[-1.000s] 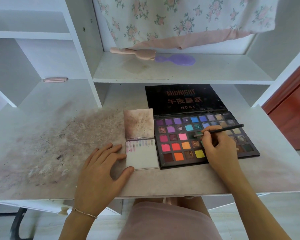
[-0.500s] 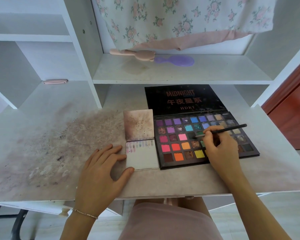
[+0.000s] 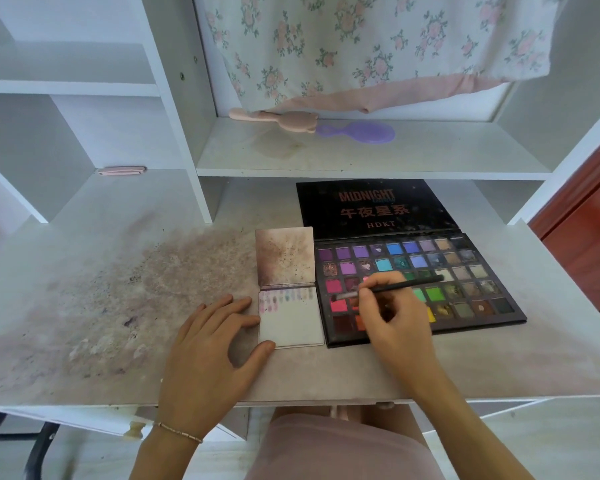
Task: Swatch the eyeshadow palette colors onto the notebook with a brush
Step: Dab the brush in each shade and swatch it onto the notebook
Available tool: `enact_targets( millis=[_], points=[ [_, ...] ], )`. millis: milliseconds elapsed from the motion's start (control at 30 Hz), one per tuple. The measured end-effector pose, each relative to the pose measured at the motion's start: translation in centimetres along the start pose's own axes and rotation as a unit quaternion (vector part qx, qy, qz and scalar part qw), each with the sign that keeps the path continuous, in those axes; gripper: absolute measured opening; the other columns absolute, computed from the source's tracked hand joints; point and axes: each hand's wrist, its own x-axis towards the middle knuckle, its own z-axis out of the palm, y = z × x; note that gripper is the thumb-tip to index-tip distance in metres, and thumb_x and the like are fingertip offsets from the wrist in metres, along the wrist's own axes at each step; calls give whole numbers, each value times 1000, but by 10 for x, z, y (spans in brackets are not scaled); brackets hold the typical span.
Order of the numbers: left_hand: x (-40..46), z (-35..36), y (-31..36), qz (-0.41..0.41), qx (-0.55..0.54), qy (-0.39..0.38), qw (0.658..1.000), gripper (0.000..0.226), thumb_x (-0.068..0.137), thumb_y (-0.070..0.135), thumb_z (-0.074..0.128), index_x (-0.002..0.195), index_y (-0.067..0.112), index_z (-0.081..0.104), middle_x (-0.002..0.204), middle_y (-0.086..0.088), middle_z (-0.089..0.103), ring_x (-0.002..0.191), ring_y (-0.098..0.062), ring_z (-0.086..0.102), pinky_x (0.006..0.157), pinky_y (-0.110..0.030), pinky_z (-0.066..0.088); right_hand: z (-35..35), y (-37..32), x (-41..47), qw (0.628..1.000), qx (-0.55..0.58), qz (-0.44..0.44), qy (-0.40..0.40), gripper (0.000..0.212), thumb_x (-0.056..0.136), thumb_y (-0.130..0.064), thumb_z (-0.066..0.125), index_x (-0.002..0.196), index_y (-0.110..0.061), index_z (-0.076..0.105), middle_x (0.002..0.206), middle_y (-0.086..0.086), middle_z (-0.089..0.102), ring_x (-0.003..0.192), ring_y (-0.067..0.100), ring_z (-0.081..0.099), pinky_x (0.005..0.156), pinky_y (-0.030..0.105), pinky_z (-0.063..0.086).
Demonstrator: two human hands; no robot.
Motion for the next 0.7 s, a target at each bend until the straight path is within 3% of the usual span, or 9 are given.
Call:
enact_targets(
  millis=[133,300,700],
  points=[
    [0,-1,0,3,5,1,1000,45,75,54,47,90,19,70,112,2,67,112,-20,57,101,-42,34,24,-9,1,998,-25,-1,-49,27,85,-9,58,77,-34,50,68,3,63,64,16,59,58,31,49],
    [0,0,1,6,8,9,1000,42,75,52,47,89,19,70,111,2,67,111,-20,58,100,-43,36,39,-15,2,995,-42,-2,-86,29,85,-13,59,80,-39,47,76,5,66,69,18,62,63,34,52],
    [0,1,1,10,16,5,1000,42,75,51,47,89,18,70,110,1,68,110,-22,59,100,-45,36,41,-11,3,990,-69,27,-119,12,86,-15,58,87,-27,54,82,1,66,76,14,62,69,30,55]
  ],
)
